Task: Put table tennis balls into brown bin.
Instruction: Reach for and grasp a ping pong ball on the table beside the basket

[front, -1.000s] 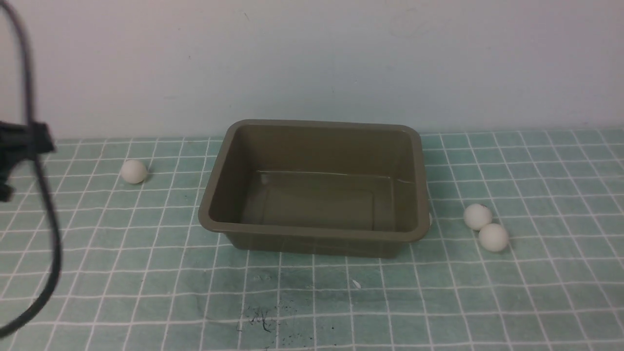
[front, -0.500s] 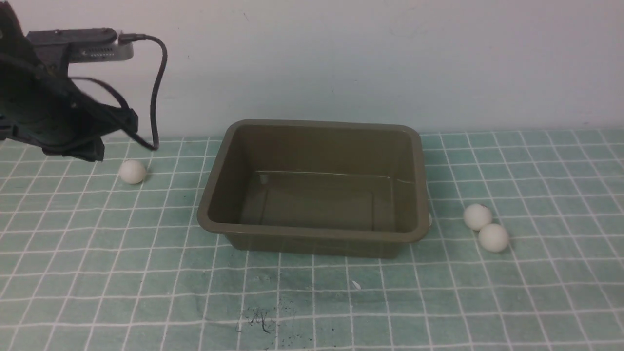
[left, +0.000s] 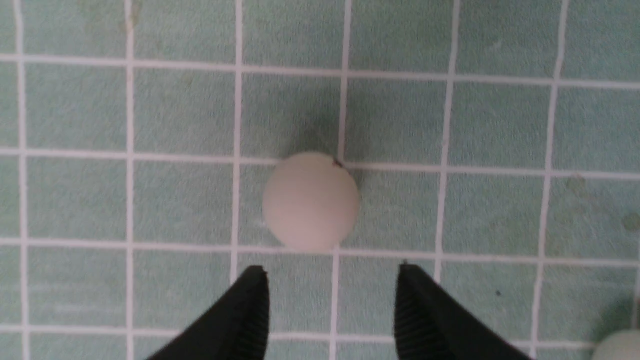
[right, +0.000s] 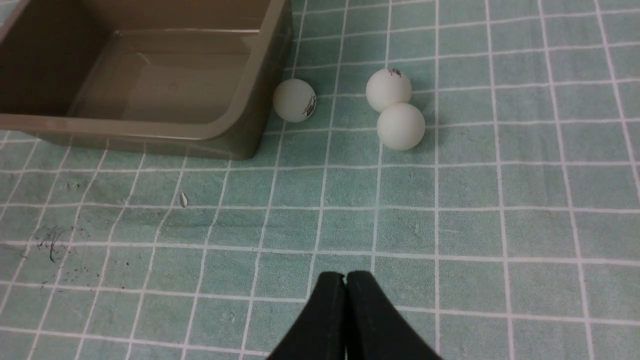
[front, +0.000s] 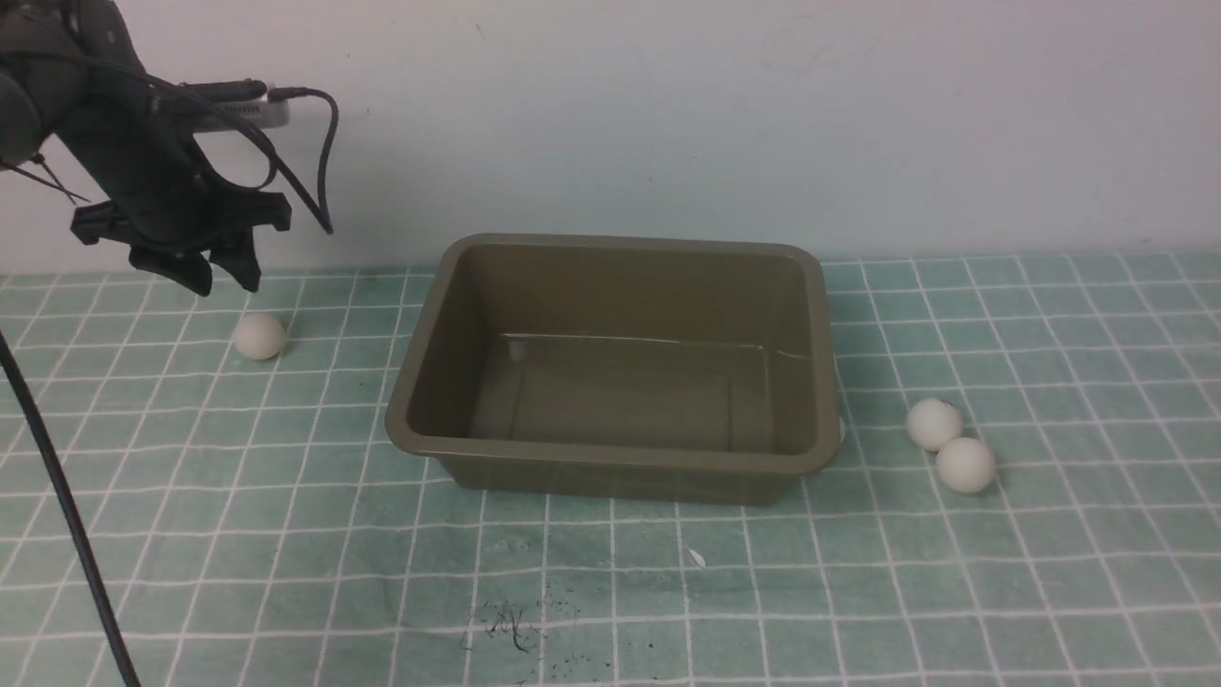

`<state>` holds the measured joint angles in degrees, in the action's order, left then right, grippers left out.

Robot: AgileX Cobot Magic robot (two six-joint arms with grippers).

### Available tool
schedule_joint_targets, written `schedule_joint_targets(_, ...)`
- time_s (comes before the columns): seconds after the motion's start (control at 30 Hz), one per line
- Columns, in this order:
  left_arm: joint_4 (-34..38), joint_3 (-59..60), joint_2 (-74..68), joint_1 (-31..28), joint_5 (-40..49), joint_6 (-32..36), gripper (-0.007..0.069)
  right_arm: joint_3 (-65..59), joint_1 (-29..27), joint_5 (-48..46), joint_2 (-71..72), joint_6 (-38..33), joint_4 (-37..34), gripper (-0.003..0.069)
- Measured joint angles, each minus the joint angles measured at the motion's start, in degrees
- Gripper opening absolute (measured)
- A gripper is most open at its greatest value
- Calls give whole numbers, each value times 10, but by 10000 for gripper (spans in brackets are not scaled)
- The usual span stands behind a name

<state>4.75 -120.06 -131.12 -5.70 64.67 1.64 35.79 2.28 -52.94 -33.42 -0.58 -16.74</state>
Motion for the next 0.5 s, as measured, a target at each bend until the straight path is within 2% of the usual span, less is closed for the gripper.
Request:
schedule_joint_targets(0.13,1,-9,-43,0,-30,0,482,0,0,14,-16,-1,-2,-15)
schedule_joint_targets(0.23,1,-9,-62,0,-45,0,489,0,0,19,-28,-4,-2,-15)
schedule_joint_targets(0.3,2,-10,-75,0,-55,0,459,3,0,22,-44,-9,-2,-15)
schedule_joint_targets(0.4,6,-12,-94,0,-52,-1,343,25,0,22,-96,-16,-2,-15)
schedule_joint_targets(0.5,7,-19,-94,0,-30,-1,352,60,0,22,-158,-38,1,-15)
